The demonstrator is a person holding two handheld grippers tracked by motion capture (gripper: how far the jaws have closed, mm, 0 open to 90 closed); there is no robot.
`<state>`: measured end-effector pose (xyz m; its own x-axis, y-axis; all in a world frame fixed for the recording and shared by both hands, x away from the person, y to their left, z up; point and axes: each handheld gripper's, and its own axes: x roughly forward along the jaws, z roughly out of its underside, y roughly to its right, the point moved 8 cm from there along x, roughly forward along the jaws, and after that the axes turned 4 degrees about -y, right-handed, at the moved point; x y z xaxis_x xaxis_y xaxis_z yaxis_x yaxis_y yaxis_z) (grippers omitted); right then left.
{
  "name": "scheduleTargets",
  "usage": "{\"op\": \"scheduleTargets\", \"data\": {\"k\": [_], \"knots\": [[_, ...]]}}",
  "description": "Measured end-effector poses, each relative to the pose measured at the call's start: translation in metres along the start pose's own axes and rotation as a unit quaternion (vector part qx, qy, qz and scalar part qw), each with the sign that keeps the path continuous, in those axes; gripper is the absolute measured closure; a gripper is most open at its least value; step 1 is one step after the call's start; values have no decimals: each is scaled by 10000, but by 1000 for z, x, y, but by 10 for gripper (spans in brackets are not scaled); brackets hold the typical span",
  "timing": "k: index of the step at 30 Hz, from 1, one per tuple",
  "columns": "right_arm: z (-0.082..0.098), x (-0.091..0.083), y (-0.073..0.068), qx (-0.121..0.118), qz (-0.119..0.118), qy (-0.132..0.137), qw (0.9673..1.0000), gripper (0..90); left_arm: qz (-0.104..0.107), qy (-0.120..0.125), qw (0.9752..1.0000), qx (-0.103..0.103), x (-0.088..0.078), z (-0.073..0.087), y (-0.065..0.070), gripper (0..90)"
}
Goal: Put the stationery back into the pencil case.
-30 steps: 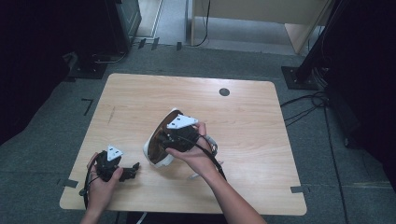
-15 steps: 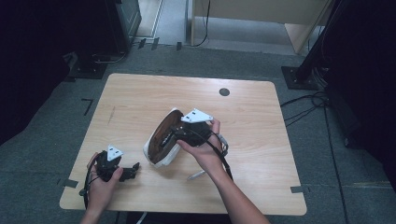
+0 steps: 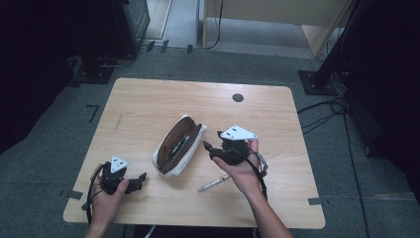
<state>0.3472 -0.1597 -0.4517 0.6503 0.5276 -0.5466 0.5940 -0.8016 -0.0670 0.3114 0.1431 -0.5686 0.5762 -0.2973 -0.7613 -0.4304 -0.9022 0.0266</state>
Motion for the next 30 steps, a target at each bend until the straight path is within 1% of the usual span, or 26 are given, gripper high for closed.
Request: {"op": "scheduleTargets", "data": {"k": [2, 5, 6, 7, 9, 10, 11, 12, 13, 17, 21, 22, 23, 24, 25, 26, 27, 28, 29, 30], "knots": [[8, -7, 7, 66, 41, -11, 10000, 374, 42, 95, 9999, 7, -8, -4, 4, 78], [14, -12, 14, 122, 111, 17, 9999, 365, 87, 254, 9996, 62, -18, -12, 11, 78], [14, -12, 14, 122, 111, 17, 9999, 365, 87, 254, 9996, 62, -18, -12, 11, 78], [18, -16, 19, 149, 158, 13, 9998, 361, 163, 337, 9993, 84, -25, -16, 16, 78], [21, -18, 21, 185, 170, -2, 9997, 360, 239, 423, 9988, 94, -31, -21, 22, 78], [23, -18, 23, 196, 177, -11, 9997, 359, 239, 423, 9988, 94, -31, -21, 22, 78], [24, -19, 25, 204, 195, -9, 9996, 359, 289, 489, 9983, 138, -37, -25, 28, 78], [26, -20, 26, 214, 199, -11, 9996, 359, 327, 523, 9980, 163, -40, -27, 31, 78], [28, -21, 28, 237, 216, -12, 9995, 359, 327, 523, 9980, 163, -40, -27, 31, 78], [33, -23, 31, 291, 243, -28, 9993, 359, 508, 724, 9959, 180, -51, -35, 45, 78], [40, -25, 37, 343, 289, -58, 9990, 359, 677, 787, 9943, 235, -56, -40, 56, 77], [45, -26, 41, 378, 332, -77, 9987, 351, 782, 832, 9932, 245, -58, -42, 62, 77], [45, -26, 41, 378, 332, -77, 9987, 351, 782, 832, 9932, 245, -58, -42, 62, 77], [50, -28, 46, 413, 363, -101, 9984, 341, 800, 856, 9927, 295, -60, -44, 68, 77], [50, -28, 46, 413, 363, -101, 9984, 341, 800, 856, 9927, 295, -60, -44, 68, 77], [54, -30, 48, 434, 377, -124, 9983, 334, 835, 875, 9920, 349, -62, -45, 74, 77], [54, -30, 48, 434, 377, -124, 9983, 334, 835, 875, 9920, 349, -62, -45, 74, 77], [55, -31, 49, 439, 387, -125, 9982, 328, 920, 911, 9909, 375, -63, -47, 79, 77], [59, -33, 52, 444, 417, -135, 9980, 302, 952, 927, 9904, 389, -64, -48, 81, 70], [59, -33, 52, 444, 417, -135, 9980, 302, 980, 946, 9899, 390, -65, -49, 84, 70]]}}
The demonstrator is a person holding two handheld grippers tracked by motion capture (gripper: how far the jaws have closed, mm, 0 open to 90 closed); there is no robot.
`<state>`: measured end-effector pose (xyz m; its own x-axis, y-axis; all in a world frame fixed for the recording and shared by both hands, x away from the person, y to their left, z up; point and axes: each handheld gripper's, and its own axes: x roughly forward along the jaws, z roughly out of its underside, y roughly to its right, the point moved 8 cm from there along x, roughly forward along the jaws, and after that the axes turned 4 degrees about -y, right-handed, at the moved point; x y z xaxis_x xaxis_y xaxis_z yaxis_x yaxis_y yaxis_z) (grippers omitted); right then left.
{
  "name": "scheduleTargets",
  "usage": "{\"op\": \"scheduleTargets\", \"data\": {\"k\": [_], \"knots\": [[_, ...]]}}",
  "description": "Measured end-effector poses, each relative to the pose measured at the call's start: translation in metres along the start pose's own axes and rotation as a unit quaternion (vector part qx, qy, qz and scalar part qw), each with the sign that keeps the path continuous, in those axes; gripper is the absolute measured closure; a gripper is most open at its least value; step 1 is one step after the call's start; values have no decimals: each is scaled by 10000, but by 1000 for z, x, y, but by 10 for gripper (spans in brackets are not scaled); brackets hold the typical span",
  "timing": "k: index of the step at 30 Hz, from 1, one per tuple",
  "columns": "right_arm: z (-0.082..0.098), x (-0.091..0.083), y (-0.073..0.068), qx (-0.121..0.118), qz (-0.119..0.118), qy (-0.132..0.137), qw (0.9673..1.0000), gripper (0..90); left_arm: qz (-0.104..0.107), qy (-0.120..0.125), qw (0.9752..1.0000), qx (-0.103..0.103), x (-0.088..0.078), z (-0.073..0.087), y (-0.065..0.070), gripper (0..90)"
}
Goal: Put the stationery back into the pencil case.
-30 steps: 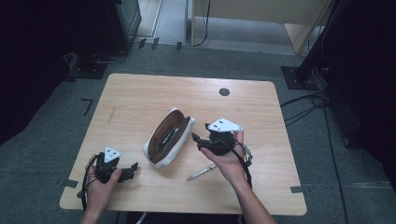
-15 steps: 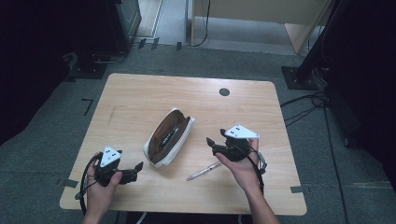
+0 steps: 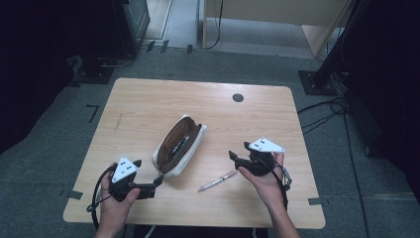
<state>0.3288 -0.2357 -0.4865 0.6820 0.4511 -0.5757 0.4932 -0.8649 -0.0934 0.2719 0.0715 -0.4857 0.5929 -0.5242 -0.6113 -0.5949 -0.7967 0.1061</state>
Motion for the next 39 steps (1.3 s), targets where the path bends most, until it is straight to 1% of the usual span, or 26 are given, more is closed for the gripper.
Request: {"op": "scheduleTargets", "data": {"k": [1, 2, 3, 4, 6, 7, 8, 9, 10, 11, 12, 14, 15, 19, 20, 22, 23, 24, 25, 27, 31, 33, 34, 36, 37, 39], "knots": [[2, -1, 2, 14, 22, -9, 10000, 289, 27, 4, 10000, 36, 0, -1, 3, 70], [5, -4, 6, 63, 65, -27, 10000, 252, 75, 15, 10000, 51, 1, -2, 7, 70], [6, -5, 8, 82, 95, -32, 9999, 234, 75, 15, 10000, 51, 1, -2, 7, 70], [6, -5, 8, 82, 95, -32, 9999, 234, 105, -3, 9999, 65, 2, -3, 9, 70], [10, -8, 12, 136, 142, -76, 9998, 182, 130, -5, 9999, 71, 3, -4, 13, 71], [14, -11, 16, 154, 194, -111, 9996, 135, 154, -9, 9999, 74, 4, -4, 14, 71], [14, -11, 16, 154, 194, -111, 9996, 135, 168, -11, 9998, 81, 5, -4, 15, 71], [19, -14, 20, 187, 214, -145, 9995, 101, 176, -11, 9998, 90, 6, -5, 18, 73], [19, -14, 20, 187, 214, -145, 9995, 101, 182, -7, 9998, 103, 6, -5, 19, 73], [25, -16, 26, 254, 277, -198, 9991, 12, 209, -17, 9997, 136, 7, -7, 23, 74], [28, -17, 28, 292, 317, -245, 9988, 0, 214, -25, 9997, 150, 8, -7, 25, 75], [33, -21, 35, 348, 383, -281, 9983, 0, 251, -29, 9995, 186, 11, -8, 30, 77], [33, -21, 35, 348, 383, -281, 9983, 0, 251, -29, 9995, 186, 11, -8, 30, 78], [46, -30, 45, 353, 506, -292, 9977, 0, 312, -33, 9992, 249, 16, -11, 41, 79], [51, -33, 49, 366, 520, -294, 9975, 0, 305, -61, 9991, 300, 20, -10, 45, 81], [53, -35, 50, 379, 538, -307, 9974, 0, 295, -74, 9990, 315, 21, -10, 47, 81], [60, -38, 55, 425, 602, -311, 9968, 0, 300, -60, 9990, 312, 23, -10, 49, 81], [60, -38, 55, 425, 602, -311, 9968, 0, 310, -59, 9990, 323, 24, -9, 50, 81], [66, -42, 60, 506, 654, -321, 9961, 0, 323, -48, 9990, 313, 25, -9, 53, 83], [69, -43, 62, 526, 679, -326, 9958, 0, 343, -43, 9989, 326, 26, -9, 56, 86], [88, -48, 76, 691, 840, -454, 9930, 0, 407, -85, 9983, 416, 31, -7, 66, 114], [100, -52, 84, 798, 936, -530, 9910, 0, 458, -121, 9978, 472, 35, -5, 72, 122], [109, -55, 90, 855, 1017, -582, 9894, 0, 506, -145, 9974, 489, 38, -4, 76, 128], [111, -57, 92, 868, 1048, -585, 9890, 0, 522, -159, 9972, 509, 40, -3, 79, 130], [119, -61, 97, 900, 1111, -630, 9877, 0, 545, -183, 9968, 551, 43, -2, 83, 137], [121, -62, 98, 917, 1143, -651, 9871, 0, 558, -201, 9966, 572, 44, -1, 85, 137]]}}
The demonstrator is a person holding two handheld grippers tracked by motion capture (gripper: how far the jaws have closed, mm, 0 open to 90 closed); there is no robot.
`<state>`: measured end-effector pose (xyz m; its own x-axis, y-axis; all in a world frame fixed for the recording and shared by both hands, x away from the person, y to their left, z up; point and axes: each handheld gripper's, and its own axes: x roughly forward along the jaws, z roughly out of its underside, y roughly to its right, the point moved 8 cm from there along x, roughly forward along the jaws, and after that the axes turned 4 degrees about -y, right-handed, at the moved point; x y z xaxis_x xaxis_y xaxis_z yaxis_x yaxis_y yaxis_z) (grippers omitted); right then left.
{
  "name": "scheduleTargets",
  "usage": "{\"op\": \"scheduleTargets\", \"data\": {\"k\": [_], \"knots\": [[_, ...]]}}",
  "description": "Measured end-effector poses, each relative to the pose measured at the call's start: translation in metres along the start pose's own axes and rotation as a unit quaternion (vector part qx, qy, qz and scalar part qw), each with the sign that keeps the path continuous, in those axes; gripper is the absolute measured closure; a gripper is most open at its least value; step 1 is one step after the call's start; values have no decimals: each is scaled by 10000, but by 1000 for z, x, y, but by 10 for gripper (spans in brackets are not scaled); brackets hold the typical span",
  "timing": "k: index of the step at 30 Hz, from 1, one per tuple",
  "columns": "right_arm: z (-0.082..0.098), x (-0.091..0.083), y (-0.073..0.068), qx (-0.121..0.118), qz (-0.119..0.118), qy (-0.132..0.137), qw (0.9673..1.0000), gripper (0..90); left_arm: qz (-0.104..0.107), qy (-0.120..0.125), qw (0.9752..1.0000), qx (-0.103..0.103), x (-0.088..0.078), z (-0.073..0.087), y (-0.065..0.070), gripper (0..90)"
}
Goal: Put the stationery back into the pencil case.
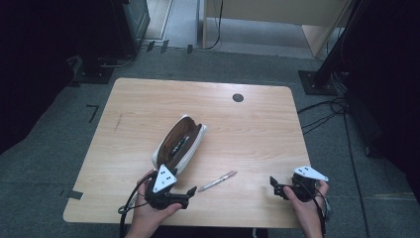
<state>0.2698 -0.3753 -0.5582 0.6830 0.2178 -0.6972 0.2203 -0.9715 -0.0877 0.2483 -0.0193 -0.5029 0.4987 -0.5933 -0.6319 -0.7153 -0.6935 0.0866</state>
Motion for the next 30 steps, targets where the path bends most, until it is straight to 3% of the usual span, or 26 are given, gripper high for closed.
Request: {"op": "scheduleTargets", "data": {"k": [11, 18, 19, 30], "knots": [[26, 2, 15, 8, 248, -289, 9993, 0, 129, -24, 9998, 142, 17, 5, 16, 174], [30, 3, 16, -50, 324, -367, 9988, 0, 107, -49, 9995, 278, 33, 10, 29, 297], [30, 3, 16, -40, 328, -371, 9988, 0, 123, -79, 9995, 278, 36, 11, 29, 342], [30, 3, 16, -38, 330, -370, 9988, 0, 40, -368, 9990, 230, 65, 26, 25, 456]]}}
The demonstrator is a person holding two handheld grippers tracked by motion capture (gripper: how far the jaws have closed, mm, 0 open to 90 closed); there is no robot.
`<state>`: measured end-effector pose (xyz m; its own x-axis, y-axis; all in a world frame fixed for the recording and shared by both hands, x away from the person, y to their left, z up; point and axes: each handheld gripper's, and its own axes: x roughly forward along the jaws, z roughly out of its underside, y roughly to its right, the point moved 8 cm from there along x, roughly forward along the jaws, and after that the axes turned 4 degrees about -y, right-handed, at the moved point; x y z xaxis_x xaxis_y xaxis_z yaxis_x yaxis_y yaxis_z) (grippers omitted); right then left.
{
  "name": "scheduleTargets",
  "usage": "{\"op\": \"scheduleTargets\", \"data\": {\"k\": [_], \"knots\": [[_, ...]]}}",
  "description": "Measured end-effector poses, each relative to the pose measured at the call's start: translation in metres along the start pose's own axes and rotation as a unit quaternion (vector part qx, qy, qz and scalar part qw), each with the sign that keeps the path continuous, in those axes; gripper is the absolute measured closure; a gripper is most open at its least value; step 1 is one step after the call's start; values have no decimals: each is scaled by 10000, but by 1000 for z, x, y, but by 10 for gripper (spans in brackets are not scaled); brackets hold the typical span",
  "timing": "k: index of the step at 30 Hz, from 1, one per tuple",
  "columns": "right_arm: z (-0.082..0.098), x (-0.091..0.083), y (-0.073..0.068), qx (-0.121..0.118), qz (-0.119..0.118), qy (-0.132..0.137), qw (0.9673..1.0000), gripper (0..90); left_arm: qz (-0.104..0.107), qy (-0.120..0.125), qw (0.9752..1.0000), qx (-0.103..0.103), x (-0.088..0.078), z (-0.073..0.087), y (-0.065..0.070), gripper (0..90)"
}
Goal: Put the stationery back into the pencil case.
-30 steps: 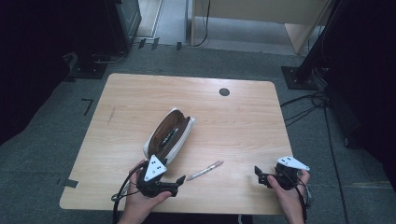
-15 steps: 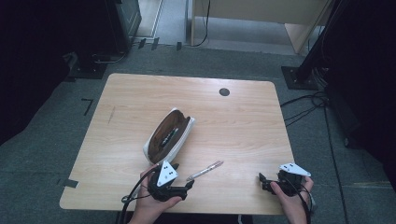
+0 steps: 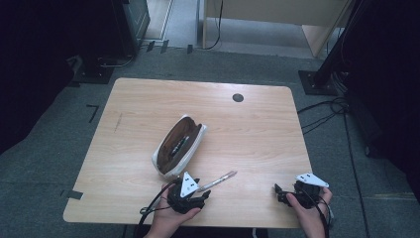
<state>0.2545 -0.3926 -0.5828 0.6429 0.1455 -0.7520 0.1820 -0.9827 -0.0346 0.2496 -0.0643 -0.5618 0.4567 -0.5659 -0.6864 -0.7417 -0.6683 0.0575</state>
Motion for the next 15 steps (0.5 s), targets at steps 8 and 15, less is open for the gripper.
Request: {"op": "scheduleTargets", "data": {"k": [8, 15], "knots": [[0, 0, 0, -3, 4, 2, 10000, 0, -155, -205, 9996, 62, 9, 4, -1, 529], [0, 0, 0, -2, 5, 2, 10000, 0, -139, -291, 9993, 214, 9, 5, 3, 694]]}}
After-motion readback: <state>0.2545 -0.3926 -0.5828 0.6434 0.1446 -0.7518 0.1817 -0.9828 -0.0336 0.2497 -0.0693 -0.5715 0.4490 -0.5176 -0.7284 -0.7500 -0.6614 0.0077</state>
